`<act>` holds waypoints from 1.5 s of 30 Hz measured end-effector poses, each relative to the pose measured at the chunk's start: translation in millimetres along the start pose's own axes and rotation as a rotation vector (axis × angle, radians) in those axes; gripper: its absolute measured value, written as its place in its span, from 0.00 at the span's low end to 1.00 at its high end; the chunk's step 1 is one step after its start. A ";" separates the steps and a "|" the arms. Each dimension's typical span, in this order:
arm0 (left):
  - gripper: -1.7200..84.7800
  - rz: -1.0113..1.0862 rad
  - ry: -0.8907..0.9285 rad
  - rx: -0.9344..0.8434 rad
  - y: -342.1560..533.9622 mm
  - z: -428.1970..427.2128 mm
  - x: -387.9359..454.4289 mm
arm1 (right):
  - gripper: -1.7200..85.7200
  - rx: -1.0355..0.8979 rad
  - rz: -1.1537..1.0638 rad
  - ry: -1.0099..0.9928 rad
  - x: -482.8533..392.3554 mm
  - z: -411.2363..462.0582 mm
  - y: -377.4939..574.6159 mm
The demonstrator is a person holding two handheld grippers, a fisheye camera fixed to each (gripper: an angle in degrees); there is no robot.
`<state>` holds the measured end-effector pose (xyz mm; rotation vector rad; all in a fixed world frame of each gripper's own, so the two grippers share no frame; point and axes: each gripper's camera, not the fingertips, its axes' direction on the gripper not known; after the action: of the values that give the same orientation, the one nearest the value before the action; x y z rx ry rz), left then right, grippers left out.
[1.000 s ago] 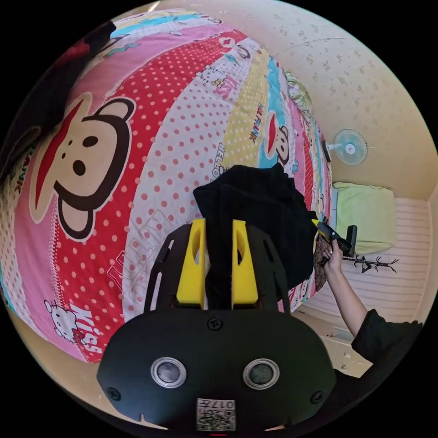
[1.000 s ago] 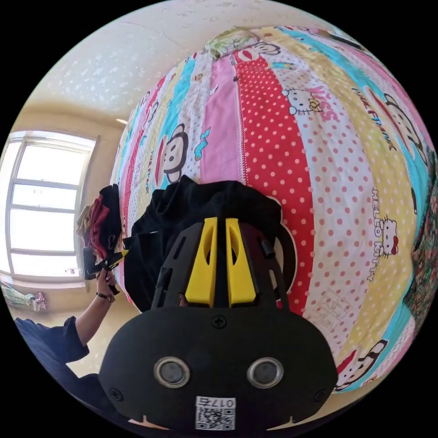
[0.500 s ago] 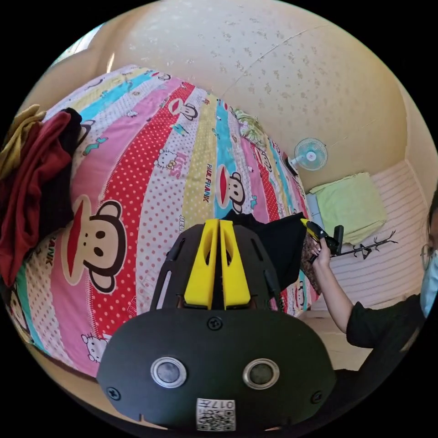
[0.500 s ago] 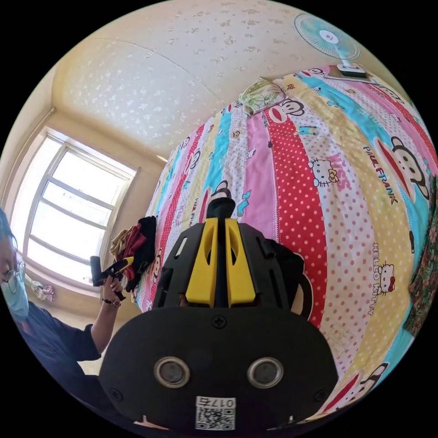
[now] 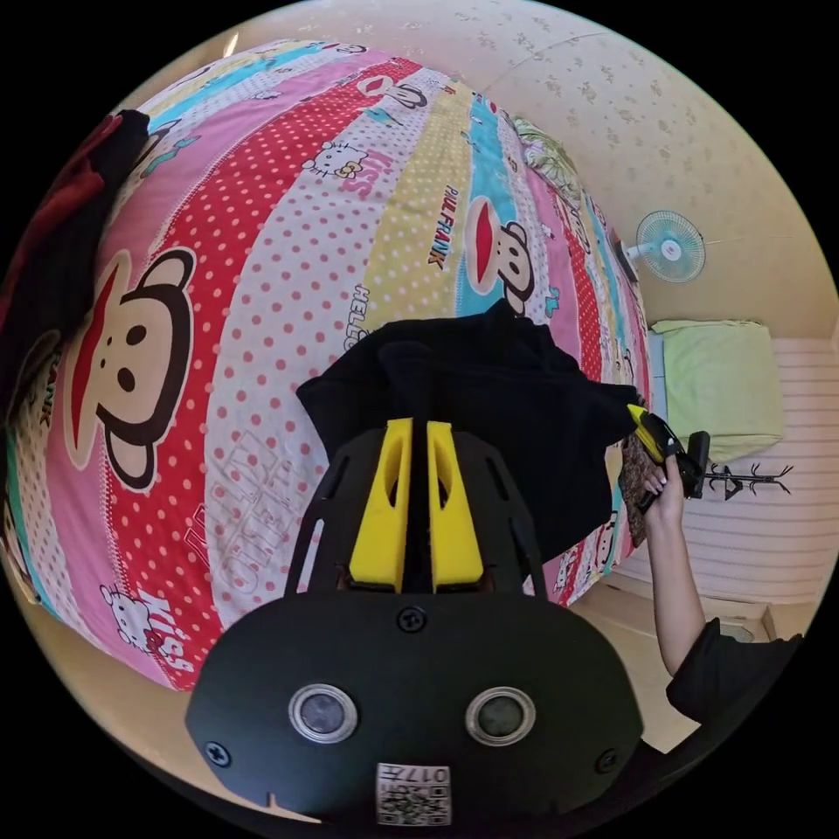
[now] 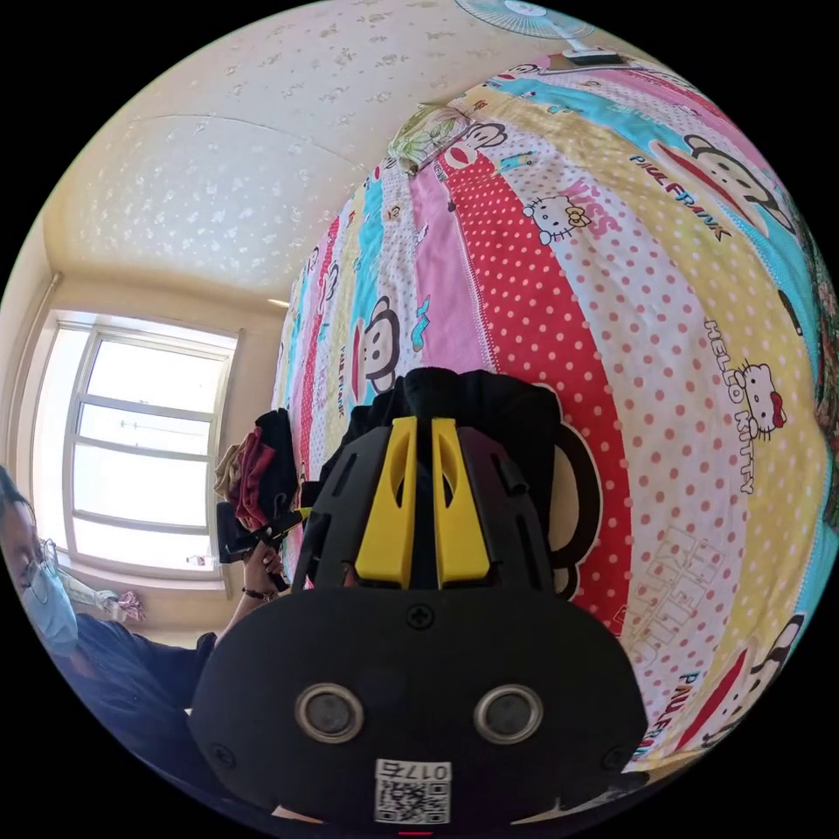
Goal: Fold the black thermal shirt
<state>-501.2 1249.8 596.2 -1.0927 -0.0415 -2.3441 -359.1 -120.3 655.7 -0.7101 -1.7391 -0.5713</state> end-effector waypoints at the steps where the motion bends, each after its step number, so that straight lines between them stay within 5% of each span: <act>1: 0.06 0.005 -0.010 0.007 -0.2 -3.0 0.6 | 0.06 0.006 -0.005 -0.018 1.1 -4.6 4.7; 9: 0.06 0.067 -0.004 0.215 -28.1 -67.7 3.7 | 0.07 0.119 -0.043 -0.090 -8.7 -34.6 -14.3; 14: 0.11 0.023 0.038 0.208 -50.6 -56.9 -35.9 | 0.11 0.010 0.002 -0.137 20.8 -25.9 -45.7; 24: 0.19 -0.081 0.200 -0.055 41.5 13.7 -91.6 | 0.20 -0.271 -0.029 0.067 77.6 -24.3 57.9; 34: 0.07 -0.186 0.287 -0.283 9.1 -4.9 -106.3 | 0.06 -0.341 0.112 -0.080 93.6 -56.5 76.5; 38: 0.07 -0.175 0.228 -0.331 21.3 -32.0 -96.5 | 0.06 -0.617 0.081 0.152 73.6 -60.6 78.0; 42: 0.11 -0.343 0.119 -0.375 58.7 -25.2 -118.9 | 0.05 -0.720 0.192 0.315 82.6 -60.0 102.9; 45: 0.16 -0.432 0.208 -0.350 73.3 -22.9 -142.1 | 0.05 -0.767 0.220 0.364 81.5 -65.9 125.3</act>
<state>-407.5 1247.9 464.7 -1.0724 0.2412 -2.9264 -242.1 -63.6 754.5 -1.2194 -1.0599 -1.1519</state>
